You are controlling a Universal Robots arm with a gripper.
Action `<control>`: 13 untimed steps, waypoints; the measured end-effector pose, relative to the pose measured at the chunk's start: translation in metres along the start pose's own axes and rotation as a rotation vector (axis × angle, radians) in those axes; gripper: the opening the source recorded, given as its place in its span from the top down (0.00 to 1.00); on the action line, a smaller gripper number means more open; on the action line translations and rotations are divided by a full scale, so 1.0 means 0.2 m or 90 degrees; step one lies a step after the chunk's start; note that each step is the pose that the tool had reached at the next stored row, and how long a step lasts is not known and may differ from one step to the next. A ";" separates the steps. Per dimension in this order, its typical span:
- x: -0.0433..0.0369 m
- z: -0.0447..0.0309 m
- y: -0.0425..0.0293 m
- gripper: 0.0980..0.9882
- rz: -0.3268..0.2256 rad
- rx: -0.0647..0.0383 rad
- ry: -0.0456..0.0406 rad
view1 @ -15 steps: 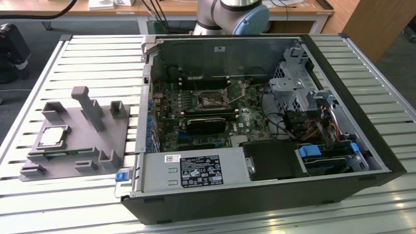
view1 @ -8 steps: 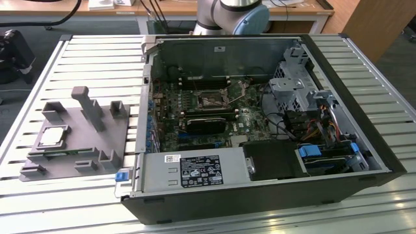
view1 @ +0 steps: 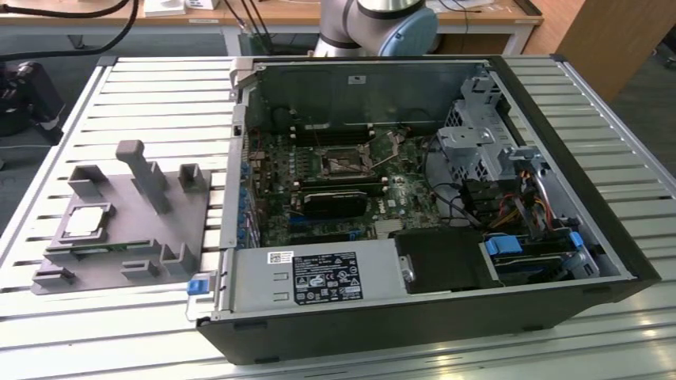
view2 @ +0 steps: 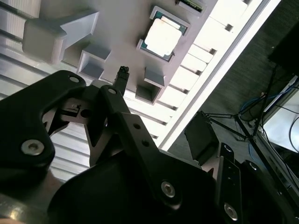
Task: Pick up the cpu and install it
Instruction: 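Pick up the cpu and move it towards the insertion slot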
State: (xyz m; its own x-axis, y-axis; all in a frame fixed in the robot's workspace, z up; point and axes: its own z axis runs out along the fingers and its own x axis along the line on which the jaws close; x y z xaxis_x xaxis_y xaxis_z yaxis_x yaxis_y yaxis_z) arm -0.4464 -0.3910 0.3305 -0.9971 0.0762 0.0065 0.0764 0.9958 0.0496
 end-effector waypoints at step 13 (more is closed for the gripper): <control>-0.001 0.093 -0.007 0.26 0.000 0.000 0.0000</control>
State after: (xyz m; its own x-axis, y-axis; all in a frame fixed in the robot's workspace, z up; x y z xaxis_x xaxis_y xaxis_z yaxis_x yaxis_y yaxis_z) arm -0.4464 -0.3914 0.3119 -0.9971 0.0762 0.0065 0.0764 0.9958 0.0496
